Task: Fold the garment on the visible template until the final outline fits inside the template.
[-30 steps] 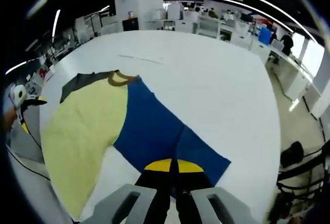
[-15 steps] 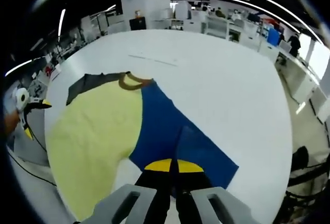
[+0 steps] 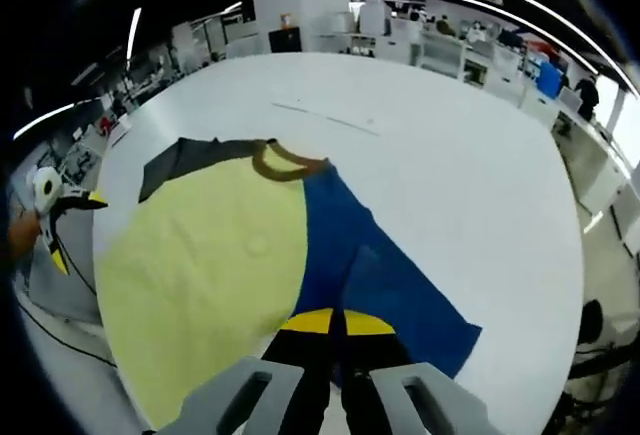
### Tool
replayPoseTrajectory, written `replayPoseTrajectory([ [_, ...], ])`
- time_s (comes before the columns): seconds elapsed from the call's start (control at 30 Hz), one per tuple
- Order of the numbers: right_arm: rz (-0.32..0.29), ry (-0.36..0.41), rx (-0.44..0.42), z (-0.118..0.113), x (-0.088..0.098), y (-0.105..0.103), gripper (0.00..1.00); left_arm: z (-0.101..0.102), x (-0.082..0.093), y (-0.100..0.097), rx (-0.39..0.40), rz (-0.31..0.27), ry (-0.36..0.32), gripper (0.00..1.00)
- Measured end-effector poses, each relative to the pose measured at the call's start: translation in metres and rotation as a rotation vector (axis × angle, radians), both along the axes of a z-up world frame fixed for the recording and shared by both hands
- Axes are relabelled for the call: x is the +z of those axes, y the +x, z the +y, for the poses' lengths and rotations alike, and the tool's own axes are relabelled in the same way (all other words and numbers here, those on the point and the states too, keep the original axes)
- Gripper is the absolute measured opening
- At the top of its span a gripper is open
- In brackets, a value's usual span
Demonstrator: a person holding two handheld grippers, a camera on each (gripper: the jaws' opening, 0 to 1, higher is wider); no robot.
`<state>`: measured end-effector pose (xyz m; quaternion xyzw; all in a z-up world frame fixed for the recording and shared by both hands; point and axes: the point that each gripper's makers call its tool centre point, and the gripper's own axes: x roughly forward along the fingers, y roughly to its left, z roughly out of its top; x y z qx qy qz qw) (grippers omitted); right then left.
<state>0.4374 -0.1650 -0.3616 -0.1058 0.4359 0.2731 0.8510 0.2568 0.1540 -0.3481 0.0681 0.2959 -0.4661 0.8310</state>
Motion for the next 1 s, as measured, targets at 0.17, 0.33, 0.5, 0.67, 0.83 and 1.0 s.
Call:
replayPoseTrajectory([
  [0.17,0.003,0.002,0.023,0.014,-0.001,0.002,0.0,0.002,-0.001,-0.001,0.004,0.005,-0.001,0.89],
  [0.33,0.004,0.004,0.035,0.023,0.0,0.005,0.0,0.004,-0.001,-0.002,0.002,0.007,0.002,0.89],
  [0.5,0.005,0.01,0.051,0.034,0.001,0.008,0.0,0.006,-0.002,-0.002,-0.002,0.007,0.013,0.89],
  [0.67,0.002,0.014,0.069,0.046,0.003,0.011,0.0,0.008,-0.003,0.0,0.003,0.01,0.01,0.88],
  [0.83,-0.001,0.009,0.087,0.055,0.004,0.013,0.0,0.01,-0.004,-0.001,0.002,0.012,0.01,0.88],
  [1.0,-0.001,0.01,0.102,0.064,0.004,0.016,0.0,0.01,-0.005,-0.001,0.004,0.016,0.007,0.88],
])
